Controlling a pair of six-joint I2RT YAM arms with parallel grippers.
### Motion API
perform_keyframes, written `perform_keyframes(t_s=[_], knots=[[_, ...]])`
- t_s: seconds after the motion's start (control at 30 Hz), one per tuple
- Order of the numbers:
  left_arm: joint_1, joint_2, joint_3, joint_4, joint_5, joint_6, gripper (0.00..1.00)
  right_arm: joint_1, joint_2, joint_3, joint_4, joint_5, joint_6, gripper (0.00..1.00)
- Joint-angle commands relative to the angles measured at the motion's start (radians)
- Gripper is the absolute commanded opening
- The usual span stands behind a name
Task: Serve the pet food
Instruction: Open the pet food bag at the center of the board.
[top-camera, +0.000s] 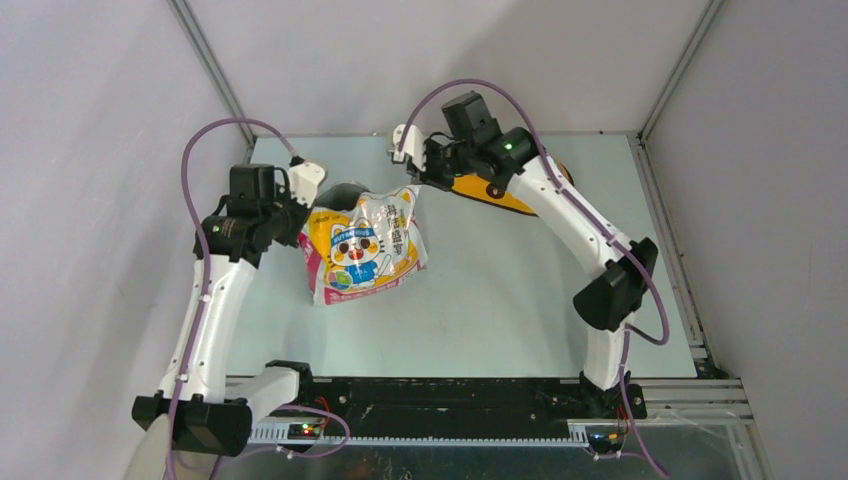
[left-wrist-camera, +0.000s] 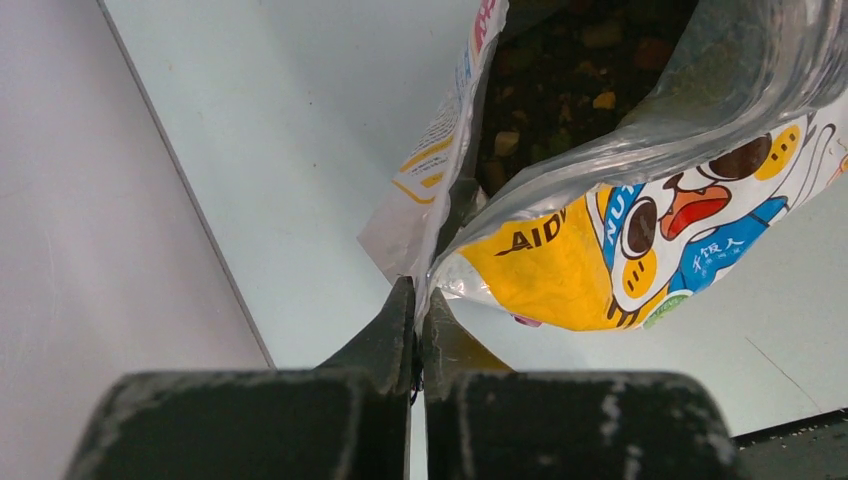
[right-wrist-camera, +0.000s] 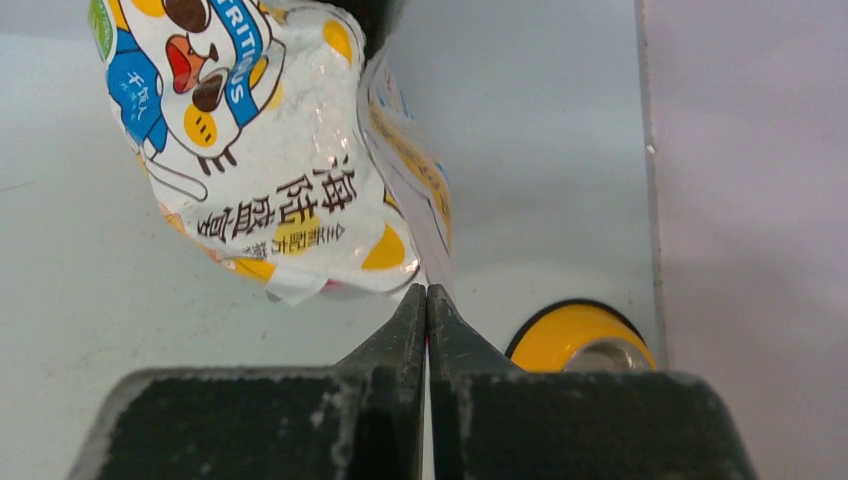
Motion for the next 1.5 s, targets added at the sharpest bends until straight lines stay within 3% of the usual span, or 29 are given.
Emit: perform_keyframes(t_s=[0.0,0.13,0.17,0.2,0.23,0.27,0.3,0.33,0.4,0.5,0.73,0.97,1.3,1.47], knots=[[-0.003,-0.058,0.032,0.058,0.079,-0.002,0.02,0.007,-0.116,-0.096,0.077,0.045,0.054,0.0],[-0.004,-0.144,-0.003,0.05,0.121,0.008,0.08,0.02,-0.178,-0.162,0.129,0.081,0.106,0.0],[-0.004,-0.166,-0.002,0.039,0.129,0.01,0.19,0.021,-0.189,-0.18,0.135,0.084,0.115,0.0],[-0.003,-0.185,0.006,0.035,0.127,0.011,0.39,0.022,-0.209,-0.186,0.14,0.087,0.13,0.0],[-0.003,-0.193,0.012,0.03,0.119,0.009,0.5,0.022,-0.218,-0.197,0.133,0.086,0.137,0.0],[-0.003,-0.207,0.026,0.031,0.113,0.008,0.71,0.023,-0.236,-0.204,0.129,0.085,0.141,0.02],[-0.003,-0.213,0.035,0.034,0.099,0.007,0.79,0.024,-0.247,-0.223,0.121,0.083,0.145,0.16],[-0.003,-0.22,0.055,0.043,0.091,0.006,0.9,0.023,-0.268,-0.237,0.117,0.082,0.144,0.22],[-0.003,-0.221,0.092,0.065,0.072,-0.002,0.98,0.024,-0.312,-0.292,0.119,0.077,0.139,0.33],[-0.003,-0.192,0.135,0.106,0.045,-0.035,1.0,0.023,-0.396,-0.428,0.171,0.073,0.136,0.45],[-0.006,0.036,0.284,0.13,0.076,-0.096,1.0,0.007,-0.5,-0.66,0.288,0.095,0.173,0.5],[-0.032,0.226,0.418,0.016,0.221,-0.043,1.0,-0.049,-0.532,-0.691,0.292,0.083,0.187,0.52],[-0.046,0.227,0.386,-0.003,0.267,-0.011,1.0,-0.06,-0.538,-0.729,0.282,0.066,0.187,0.53],[-0.056,0.239,0.367,-0.007,0.213,0.002,1.0,-0.06,-0.547,-0.738,0.285,0.044,0.195,0.53]])
